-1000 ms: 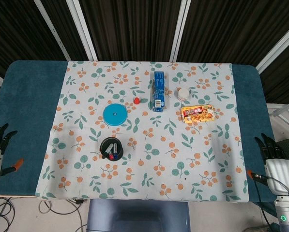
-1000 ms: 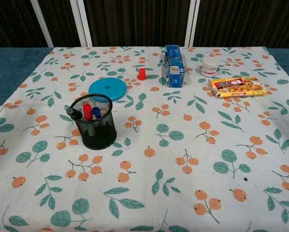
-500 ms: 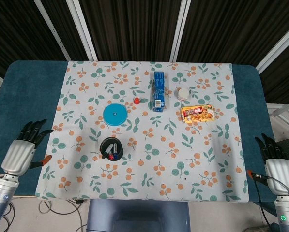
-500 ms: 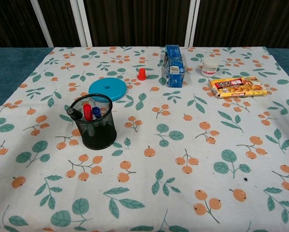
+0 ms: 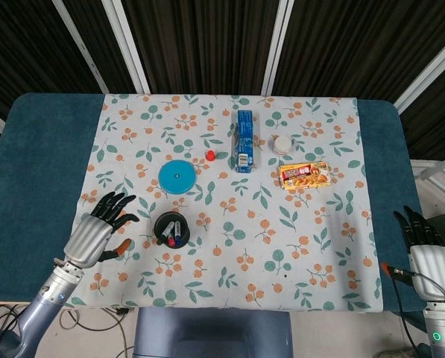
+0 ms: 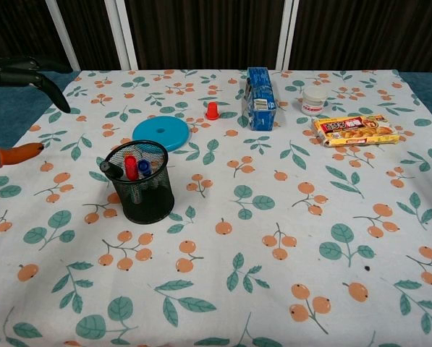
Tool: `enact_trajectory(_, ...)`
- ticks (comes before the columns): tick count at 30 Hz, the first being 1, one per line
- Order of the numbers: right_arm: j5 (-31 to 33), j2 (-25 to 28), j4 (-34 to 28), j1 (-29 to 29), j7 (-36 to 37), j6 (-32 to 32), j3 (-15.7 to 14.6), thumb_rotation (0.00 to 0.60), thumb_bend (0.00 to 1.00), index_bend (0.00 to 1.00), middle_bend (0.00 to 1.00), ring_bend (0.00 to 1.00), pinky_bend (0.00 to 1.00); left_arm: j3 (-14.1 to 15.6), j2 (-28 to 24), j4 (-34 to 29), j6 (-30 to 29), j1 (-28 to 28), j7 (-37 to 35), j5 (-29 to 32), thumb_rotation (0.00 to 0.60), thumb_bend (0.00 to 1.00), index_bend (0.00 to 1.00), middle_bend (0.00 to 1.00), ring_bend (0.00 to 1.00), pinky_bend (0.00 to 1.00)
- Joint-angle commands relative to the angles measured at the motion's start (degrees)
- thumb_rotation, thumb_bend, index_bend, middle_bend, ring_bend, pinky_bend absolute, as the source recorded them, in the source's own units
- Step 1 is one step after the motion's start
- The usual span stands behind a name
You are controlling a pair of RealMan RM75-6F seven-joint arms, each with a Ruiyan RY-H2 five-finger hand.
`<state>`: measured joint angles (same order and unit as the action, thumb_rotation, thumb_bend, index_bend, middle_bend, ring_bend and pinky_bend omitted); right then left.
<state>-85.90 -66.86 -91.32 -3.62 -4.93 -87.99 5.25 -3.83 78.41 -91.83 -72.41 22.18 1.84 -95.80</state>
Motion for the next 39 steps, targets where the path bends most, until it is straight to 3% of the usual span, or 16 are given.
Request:
enact_trajectory(1, 0.0, 0.0, 0.0, 0.0, 0.0, 0.1, 0.0, 0.600, 0.10, 0.10, 0.02, 0.07, 0.19, 0.0, 2.1, 1.2, 0.8, 1.1, 0.5, 0.8, 0.600, 0.34, 0.35, 0.08, 0.00, 0.00)
enact_trajectory(29, 0.2, 0.3, -0.1, 0.1, 0.6, 0.0, 0.1, 0.600, 0.10, 0.10, 0.02, 0.07, 0.19, 1.4, 8.7, 5.2, 3.8, 4.5, 5.6, 3.2, 0.600, 0.34, 0.45, 0.09, 0.00, 0.00)
enact_trajectory(39, 0.2, 0.3, -0.1, 0.1, 0.7, 0.0, 0.1, 0.600, 0.10, 0.10, 0.02, 0.07, 0.19, 1.3, 9.8, 6.3, 3.9, 5.3, 6.6, 3.9, 0.600, 0.38, 0.47, 0.09, 0.00, 0.00)
